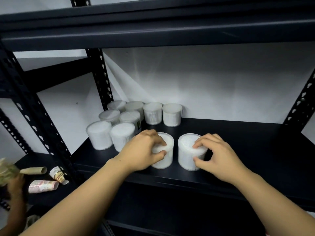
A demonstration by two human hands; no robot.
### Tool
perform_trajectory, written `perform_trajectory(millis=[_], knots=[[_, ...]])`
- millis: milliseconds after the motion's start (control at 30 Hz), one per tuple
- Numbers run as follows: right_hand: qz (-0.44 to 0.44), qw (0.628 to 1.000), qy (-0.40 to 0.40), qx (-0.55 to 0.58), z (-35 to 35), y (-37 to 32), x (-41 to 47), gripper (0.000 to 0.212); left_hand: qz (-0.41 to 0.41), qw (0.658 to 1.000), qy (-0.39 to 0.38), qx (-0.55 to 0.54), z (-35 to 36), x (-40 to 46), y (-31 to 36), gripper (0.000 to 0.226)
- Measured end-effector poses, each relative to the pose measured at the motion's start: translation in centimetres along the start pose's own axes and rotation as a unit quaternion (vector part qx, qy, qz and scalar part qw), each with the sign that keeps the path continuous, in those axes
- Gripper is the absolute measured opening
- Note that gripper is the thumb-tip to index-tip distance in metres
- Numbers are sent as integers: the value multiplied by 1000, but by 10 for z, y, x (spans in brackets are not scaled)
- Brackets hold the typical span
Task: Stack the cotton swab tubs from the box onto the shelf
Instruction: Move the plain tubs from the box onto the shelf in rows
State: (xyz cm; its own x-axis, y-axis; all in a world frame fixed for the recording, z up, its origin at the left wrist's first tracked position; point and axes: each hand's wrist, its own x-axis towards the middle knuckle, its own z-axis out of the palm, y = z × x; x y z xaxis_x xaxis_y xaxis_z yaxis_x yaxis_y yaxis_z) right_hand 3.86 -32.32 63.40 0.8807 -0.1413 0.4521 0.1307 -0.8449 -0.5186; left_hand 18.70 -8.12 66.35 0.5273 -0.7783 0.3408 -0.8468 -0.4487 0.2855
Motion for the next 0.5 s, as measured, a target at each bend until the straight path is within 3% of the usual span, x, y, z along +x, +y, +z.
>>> perform_trajectory(millis=[500], knots=[[62,997,-13,-35,43,11,100,30,-35,994,-71,80,-17,90,-58,33]])
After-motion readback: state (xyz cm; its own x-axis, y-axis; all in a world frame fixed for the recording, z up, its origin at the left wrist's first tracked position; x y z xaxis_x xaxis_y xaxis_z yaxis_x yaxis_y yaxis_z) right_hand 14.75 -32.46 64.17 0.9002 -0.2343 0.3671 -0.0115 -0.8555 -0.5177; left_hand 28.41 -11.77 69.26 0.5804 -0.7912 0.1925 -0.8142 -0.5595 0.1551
